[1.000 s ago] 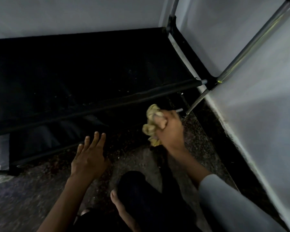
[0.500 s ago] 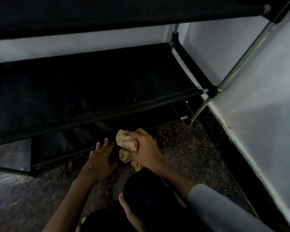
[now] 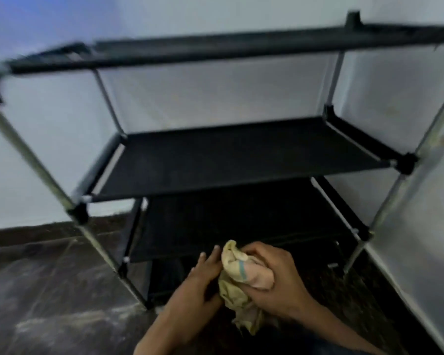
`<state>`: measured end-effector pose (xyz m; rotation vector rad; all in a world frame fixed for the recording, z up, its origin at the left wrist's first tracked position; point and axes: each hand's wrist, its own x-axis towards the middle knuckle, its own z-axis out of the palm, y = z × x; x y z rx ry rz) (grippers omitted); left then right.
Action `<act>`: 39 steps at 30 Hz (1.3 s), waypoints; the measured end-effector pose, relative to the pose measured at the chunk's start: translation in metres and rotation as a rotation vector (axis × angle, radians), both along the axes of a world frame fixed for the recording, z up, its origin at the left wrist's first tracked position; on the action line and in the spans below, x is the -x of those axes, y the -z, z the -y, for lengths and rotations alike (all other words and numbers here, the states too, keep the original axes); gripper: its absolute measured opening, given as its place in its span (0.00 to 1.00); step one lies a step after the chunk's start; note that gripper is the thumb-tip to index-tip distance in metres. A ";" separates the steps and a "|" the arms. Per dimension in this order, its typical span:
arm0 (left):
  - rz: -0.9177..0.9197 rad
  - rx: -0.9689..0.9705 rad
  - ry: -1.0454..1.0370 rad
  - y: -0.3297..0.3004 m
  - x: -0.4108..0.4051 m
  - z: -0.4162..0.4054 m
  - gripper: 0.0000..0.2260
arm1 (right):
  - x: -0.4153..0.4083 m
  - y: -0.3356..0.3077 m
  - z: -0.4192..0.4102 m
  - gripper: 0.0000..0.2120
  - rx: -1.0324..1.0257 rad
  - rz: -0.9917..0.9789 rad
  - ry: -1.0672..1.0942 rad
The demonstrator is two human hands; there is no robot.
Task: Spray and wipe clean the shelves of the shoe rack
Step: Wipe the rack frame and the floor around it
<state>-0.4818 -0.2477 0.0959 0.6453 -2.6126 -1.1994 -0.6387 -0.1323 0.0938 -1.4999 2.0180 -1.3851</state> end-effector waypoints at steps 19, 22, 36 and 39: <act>-0.384 0.269 -0.489 -0.251 -0.098 -0.005 0.19 | -0.127 -0.255 0.073 0.11 0.286 0.119 -0.118; -0.394 0.231 -0.665 -0.257 -0.107 0.006 0.18 | -0.149 -0.262 0.087 0.12 0.314 0.163 -0.038; -0.697 -0.212 -0.841 -0.259 -0.116 0.078 0.20 | -0.174 -0.278 0.123 0.18 0.324 -0.129 0.043; -0.792 -0.447 -0.815 -0.256 -0.111 0.089 0.29 | -0.172 -0.280 0.124 0.19 0.132 -0.265 0.175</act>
